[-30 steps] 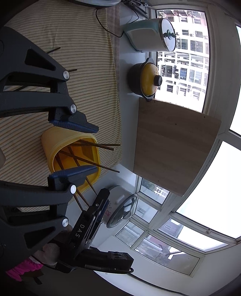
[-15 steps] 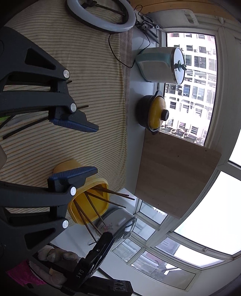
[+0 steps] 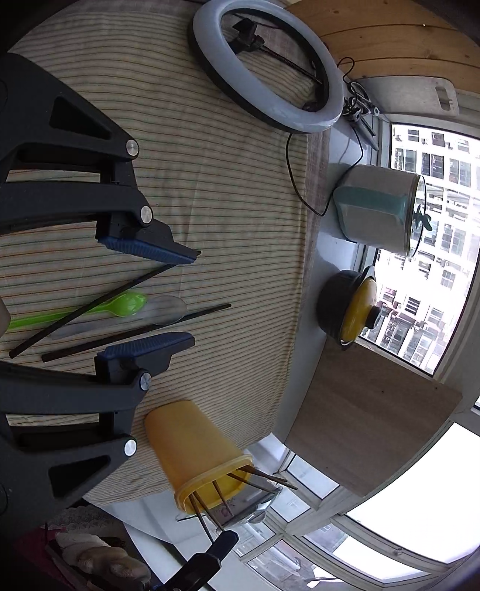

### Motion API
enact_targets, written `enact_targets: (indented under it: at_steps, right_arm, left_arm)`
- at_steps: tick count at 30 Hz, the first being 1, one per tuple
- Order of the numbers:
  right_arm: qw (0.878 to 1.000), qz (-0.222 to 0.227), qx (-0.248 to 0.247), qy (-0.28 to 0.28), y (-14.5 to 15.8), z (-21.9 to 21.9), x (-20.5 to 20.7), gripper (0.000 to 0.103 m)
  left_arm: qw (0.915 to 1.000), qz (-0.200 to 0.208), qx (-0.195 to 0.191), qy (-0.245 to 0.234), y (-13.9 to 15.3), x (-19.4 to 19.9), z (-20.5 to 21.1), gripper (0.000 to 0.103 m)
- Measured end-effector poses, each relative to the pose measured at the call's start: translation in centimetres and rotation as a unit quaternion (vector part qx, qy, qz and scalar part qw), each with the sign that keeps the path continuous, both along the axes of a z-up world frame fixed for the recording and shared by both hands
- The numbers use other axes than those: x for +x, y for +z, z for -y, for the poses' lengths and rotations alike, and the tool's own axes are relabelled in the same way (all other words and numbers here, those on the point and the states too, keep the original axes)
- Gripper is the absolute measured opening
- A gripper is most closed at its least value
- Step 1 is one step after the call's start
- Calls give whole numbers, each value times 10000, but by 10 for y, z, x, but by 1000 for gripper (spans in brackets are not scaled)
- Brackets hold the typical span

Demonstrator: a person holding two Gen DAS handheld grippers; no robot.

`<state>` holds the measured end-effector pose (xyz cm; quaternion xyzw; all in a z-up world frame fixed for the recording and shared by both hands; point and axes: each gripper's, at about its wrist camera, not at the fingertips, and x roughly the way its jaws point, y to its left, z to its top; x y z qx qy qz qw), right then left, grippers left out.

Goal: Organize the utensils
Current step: 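Move the left tool back down over the black chopsticks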

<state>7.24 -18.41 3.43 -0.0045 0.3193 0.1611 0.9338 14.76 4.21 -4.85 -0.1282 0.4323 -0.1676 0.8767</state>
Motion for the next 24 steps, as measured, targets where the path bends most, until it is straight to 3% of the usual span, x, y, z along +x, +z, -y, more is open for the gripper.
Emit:
enact_targets:
  at_steps: [9,17,21,24]
  right_arm:
    - [9933,-1114,227,201,-58,-32,34,67]
    - [9753,-2164,432,67,-115,-35,67,43]
    - [9661,-2540,457,102,-140,-41,74,38]
    - [9624,-2684,410,50,-152,-43,78,32]
  left_arm:
    - [9982,-588,-117,28,-44,10,-10,38]
    - [9960,-885,-143,-1,-67,17,-6,31]
    - [9949,-990,-168,-43,-74,21,0,31]
    - [9937,-1101,-211,-20,-80,27,2,25]
